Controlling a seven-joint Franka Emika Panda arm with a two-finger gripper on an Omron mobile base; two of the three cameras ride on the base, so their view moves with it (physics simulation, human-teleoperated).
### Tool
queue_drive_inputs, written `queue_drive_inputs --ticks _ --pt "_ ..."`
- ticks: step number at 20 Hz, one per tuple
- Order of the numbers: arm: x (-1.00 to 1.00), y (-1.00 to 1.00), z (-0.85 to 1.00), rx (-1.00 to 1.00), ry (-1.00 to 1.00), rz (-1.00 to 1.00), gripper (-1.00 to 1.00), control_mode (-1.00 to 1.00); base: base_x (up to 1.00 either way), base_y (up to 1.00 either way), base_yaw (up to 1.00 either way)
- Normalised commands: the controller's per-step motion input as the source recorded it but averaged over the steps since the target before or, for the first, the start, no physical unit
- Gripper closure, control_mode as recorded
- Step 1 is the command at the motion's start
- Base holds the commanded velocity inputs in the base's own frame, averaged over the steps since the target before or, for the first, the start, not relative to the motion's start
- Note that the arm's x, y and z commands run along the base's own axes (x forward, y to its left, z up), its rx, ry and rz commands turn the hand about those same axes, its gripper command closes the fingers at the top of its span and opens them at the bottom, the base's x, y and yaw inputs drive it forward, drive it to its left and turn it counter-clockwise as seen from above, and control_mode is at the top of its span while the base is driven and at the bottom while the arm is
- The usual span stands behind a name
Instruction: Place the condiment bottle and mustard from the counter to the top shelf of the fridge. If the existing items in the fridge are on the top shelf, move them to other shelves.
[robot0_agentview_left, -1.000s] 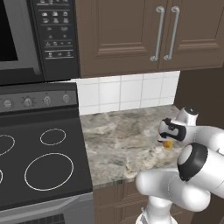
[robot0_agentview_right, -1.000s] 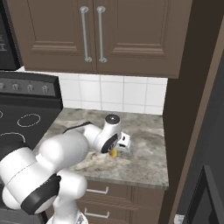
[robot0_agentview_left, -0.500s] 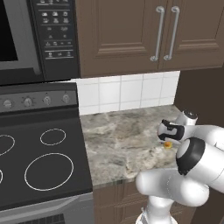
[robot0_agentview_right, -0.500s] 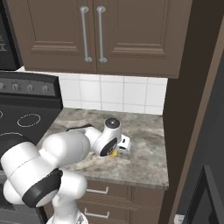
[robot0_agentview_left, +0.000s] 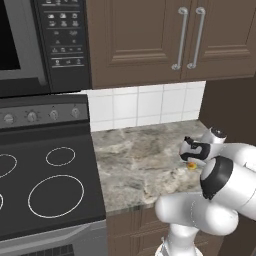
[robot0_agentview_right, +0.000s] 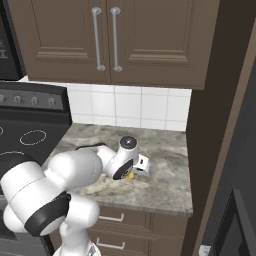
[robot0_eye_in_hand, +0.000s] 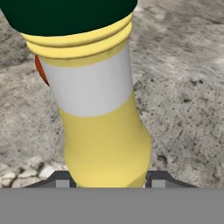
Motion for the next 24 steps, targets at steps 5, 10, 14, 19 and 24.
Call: queue_drive_inputs --ticks 5,10,14,19,24 --pt "-0.54 -0.03 0.06 0.0 -0.05 0.0 1.0 -1.0 0.0 0.0 0.0" --pt "-1.0 -0.02 0.69 0.0 -0.28 0.0 1.0 -1.0 0.0 0.0 0.0" --pt "-1.0 0.0 1.0 0.0 -0.33 0.0 1.0 -1.0 0.0 0.0 0.0" --pt "-1.0 0.0 1.0 -0.04 -0.21 0.0 1.0 -1.0 0.0 0.0 0.0" --pt "-1.0 0.0 1.0 -0.09 -0.15 0.0 1.0 -1.0 0.0 0.0 0.0"
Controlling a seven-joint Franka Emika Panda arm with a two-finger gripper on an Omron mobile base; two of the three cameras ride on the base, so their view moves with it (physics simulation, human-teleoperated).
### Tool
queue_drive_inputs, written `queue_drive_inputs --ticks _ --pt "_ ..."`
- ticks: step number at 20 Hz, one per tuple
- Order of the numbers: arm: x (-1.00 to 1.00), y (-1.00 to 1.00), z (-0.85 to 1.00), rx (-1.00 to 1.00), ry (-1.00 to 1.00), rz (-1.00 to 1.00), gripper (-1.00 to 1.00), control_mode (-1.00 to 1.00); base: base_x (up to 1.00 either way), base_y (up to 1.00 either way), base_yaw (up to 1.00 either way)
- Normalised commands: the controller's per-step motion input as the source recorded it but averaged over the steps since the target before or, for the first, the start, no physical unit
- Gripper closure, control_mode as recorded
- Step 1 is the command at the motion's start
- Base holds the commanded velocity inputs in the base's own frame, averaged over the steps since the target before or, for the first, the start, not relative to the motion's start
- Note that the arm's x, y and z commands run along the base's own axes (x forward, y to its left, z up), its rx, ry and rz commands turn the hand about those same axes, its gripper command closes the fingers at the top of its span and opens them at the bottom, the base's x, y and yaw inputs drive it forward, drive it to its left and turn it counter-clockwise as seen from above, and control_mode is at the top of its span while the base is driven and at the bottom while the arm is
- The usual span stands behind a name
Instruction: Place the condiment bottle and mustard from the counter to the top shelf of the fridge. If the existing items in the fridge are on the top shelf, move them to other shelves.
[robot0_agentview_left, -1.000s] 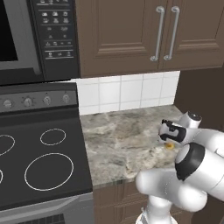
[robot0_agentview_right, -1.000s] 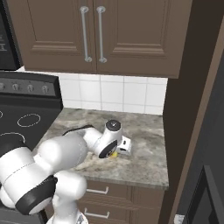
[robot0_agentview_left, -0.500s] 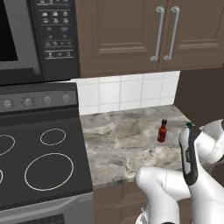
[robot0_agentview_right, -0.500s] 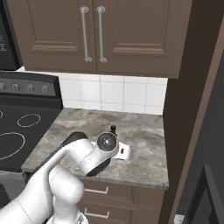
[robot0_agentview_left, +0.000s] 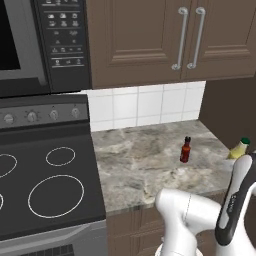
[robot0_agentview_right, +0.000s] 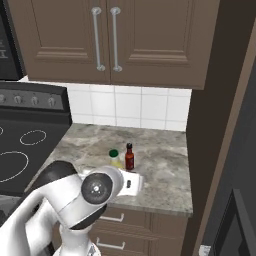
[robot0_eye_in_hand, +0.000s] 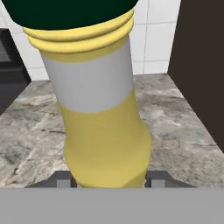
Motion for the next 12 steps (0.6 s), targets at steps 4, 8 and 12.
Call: queue_drive_inputs --ticks 4,8,12 --pt "-1.0 0.04 1.0 -0.11 -0.01 0.0 1.0 -1.0 0.0 0.0 0.0" --pt "-0.86 0.41 0.97 -0.1 0.06 0.0 1.0 -1.0 0.0 0.0 0.0" --pt "-0.47 1.0 0.54 -0.01 0.11 -0.01 1.0 -1.0 0.0 0.0 0.0"
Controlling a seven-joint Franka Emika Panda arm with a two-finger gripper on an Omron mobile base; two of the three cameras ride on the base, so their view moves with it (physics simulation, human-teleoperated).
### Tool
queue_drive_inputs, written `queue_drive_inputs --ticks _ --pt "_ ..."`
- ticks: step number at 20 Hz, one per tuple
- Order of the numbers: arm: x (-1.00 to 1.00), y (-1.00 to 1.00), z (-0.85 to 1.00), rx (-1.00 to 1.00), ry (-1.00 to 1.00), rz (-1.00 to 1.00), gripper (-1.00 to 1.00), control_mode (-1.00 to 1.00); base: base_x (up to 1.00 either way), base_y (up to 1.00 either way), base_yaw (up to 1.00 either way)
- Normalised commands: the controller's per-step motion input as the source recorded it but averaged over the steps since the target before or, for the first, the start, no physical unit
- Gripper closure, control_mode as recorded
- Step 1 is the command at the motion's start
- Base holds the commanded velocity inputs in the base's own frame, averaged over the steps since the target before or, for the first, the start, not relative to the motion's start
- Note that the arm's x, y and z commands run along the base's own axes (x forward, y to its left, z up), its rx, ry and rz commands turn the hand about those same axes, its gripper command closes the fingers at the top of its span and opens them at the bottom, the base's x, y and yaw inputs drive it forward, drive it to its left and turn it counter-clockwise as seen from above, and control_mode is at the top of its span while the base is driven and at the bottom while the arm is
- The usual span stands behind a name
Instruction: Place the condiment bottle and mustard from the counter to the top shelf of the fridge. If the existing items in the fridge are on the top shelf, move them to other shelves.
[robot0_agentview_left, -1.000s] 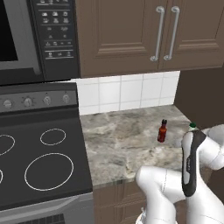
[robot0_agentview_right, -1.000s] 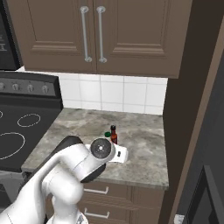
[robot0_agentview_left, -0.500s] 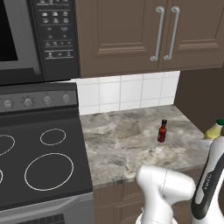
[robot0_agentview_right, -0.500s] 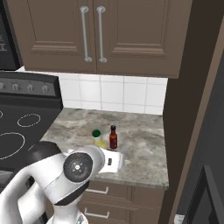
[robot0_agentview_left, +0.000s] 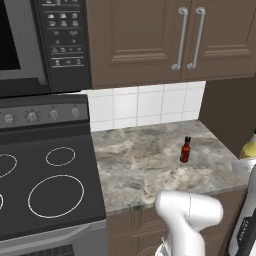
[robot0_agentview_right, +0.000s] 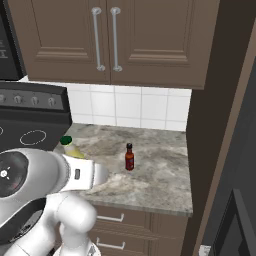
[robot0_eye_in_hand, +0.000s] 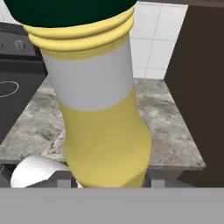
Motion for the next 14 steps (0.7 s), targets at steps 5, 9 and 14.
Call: queue_drive_inputs --ticks 5,9,14 --pt "-0.57 0.82 0.07 0.02 0.01 0.0 1.0 -1.0 0.0 0.0 0.0" --pt "0.0 0.0 0.0 0.0 0.0 0.0 1.0 1.0 -1.0 0.11 0.0" --pt "0.0 0.0 0.0 0.0 0.0 0.0 1.0 1.0 -1.0 -0.18 0.0"
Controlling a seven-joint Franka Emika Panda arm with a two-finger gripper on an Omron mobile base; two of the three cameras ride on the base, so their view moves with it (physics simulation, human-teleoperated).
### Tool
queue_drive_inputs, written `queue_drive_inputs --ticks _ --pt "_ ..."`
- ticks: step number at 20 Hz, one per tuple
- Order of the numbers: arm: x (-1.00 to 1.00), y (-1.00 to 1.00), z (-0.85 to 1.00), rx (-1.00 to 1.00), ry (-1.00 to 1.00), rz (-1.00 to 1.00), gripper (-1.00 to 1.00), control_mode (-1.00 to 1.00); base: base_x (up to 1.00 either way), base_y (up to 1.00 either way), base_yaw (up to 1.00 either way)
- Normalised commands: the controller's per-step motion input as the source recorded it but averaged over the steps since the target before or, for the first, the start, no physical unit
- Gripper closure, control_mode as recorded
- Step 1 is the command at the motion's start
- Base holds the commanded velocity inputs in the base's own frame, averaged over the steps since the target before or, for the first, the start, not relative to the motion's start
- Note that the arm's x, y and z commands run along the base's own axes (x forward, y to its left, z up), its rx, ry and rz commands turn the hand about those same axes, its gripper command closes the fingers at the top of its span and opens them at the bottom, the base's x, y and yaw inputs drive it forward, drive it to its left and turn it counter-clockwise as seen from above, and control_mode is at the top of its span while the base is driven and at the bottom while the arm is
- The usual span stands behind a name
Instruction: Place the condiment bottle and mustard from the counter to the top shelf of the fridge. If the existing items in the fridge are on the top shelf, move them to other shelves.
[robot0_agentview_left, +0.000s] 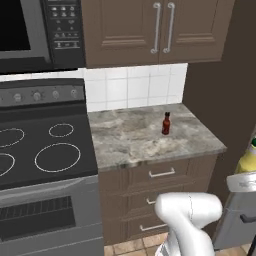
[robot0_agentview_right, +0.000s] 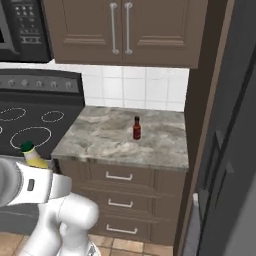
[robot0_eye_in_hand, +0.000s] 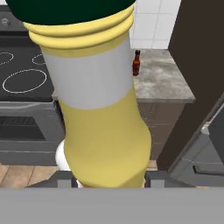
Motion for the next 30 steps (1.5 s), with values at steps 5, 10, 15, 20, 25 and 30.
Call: queue_drive_inputs --ticks 5,10,15,20,25,30 --pt "0.0 0.0 0.0 0.0 0.0 0.0 1.0 1.0 -1.0 -0.38 0.0" --pt "0.0 0.0 0.0 0.0 0.0 0.0 1.0 1.0 -0.97 -0.79 -0.07" --pt "0.0 0.0 0.0 0.0 0.0 0.0 1.0 1.0 -0.17 -1.0 -0.33" --pt "0.0 0.0 0.0 0.0 0.0 0.0 1.0 1.0 0.13 -1.0 -0.34" --pt "0.0 0.0 0.0 0.0 0.0 0.0 1.0 1.0 0.72 -0.81 -0.14" --pt "0.0 0.0 0.0 0.0 0.0 0.0 1.0 1.0 0.67 -0.2 0.23"
